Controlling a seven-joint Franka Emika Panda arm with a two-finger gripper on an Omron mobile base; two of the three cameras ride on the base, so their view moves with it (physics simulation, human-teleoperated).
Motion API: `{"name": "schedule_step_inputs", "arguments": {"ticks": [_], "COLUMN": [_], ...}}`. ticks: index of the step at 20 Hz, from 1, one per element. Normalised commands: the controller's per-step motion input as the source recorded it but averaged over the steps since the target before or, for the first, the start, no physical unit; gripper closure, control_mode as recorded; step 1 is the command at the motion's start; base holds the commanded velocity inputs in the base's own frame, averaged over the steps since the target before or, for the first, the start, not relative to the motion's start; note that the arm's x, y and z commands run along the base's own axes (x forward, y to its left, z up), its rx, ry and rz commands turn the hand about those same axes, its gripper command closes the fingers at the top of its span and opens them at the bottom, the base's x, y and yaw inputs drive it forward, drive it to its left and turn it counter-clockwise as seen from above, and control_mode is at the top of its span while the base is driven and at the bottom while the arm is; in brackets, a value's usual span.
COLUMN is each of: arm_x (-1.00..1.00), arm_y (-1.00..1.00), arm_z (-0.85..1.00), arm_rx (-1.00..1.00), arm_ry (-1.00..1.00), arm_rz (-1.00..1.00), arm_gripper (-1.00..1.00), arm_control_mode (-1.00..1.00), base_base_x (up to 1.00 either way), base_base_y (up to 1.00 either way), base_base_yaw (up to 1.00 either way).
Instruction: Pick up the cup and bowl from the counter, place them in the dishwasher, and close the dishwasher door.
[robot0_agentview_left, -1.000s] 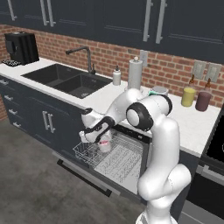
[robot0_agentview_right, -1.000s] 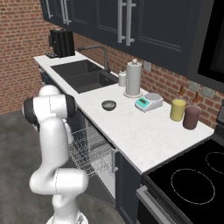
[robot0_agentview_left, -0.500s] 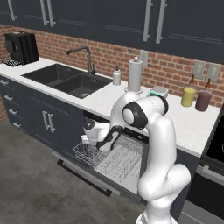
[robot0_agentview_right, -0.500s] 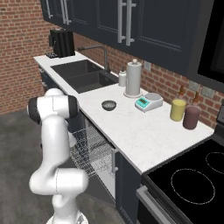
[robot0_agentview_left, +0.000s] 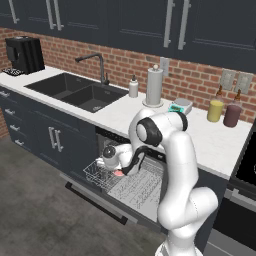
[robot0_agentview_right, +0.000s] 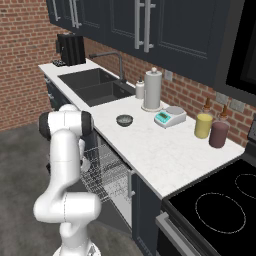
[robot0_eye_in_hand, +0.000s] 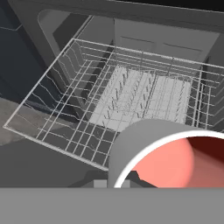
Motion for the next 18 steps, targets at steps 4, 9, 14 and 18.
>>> {"name": "schedule_step_inputs", "arguments": {"ticks": [4, 9, 14, 18], "arm_x": [0.50, 0.42, 0.27, 0.13], "arm_y": [-0.03, -0.01, -0.02, -0.01], "arm_z": [-0.14, -0.24, -0.25, -0.22], "arm_rx": [0.00, 0.00, 0.00, 0.00], "arm_ry": [0.08, 0.11, 0.09, 0.01], "arm_rz": [0.00, 0.00, -0.01, -0.03], "arm_gripper": [1.00, 1.00, 1.00, 1.00], "arm_control_mode": [-1.00, -1.00, -1.00, -1.00], "base_base_x": [0.00, 0.00, 0.00, 0.00], "base_base_y": [0.00, 0.00, 0.00, 0.00], "base_base_yaw": [0.00, 0.00, 0.00, 0.00]}}
